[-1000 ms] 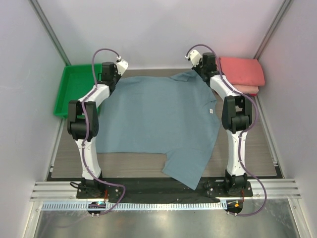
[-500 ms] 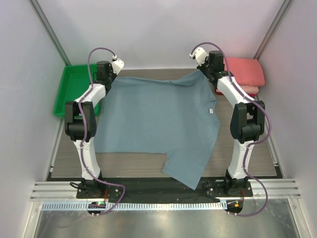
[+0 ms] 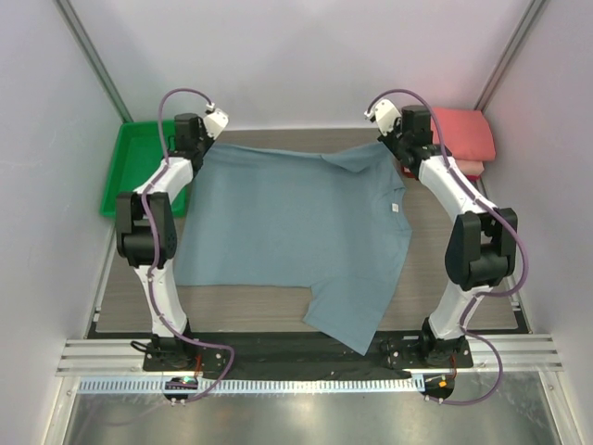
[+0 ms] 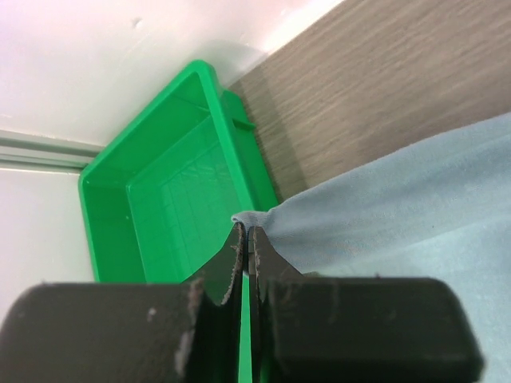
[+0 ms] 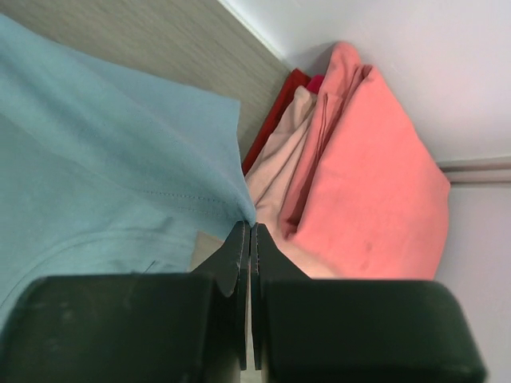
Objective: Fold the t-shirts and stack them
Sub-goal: Fold the tshirt
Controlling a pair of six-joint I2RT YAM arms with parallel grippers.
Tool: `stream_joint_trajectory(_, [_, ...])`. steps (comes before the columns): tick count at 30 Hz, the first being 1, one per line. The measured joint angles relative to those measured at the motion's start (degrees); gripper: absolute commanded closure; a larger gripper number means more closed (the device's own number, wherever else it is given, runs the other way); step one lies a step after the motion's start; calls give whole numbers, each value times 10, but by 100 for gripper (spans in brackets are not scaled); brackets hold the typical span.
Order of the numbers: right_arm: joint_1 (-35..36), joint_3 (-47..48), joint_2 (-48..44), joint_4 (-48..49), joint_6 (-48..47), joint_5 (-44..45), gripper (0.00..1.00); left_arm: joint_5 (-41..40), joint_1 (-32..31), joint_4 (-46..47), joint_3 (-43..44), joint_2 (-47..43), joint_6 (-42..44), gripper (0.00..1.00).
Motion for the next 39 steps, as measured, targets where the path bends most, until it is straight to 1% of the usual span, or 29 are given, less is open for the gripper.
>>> stream_joint_trajectory(7, [0, -43, -65, -32, 13, -2, 99, 6, 3, -1, -37, -22, 2, 100])
stream_joint_trajectory(14, [1, -75, -139, -76, 43, -18, 99, 6, 3, 2, -75, -47, 3, 100])
stream_joint_trajectory(22, [13, -138, -207, -119, 82, -39, 99, 5, 3, 3, -127, -76, 11, 100])
stream_joint_trajectory(33, [24, -166, -229, -162, 98, -60, 99, -4, 3, 4, -233, -115, 27, 100])
stream_joint_trajectory(39, [35, -186, -244, -181, 99, -74, 99, -9, 3, 1, -268, -124, 26, 100])
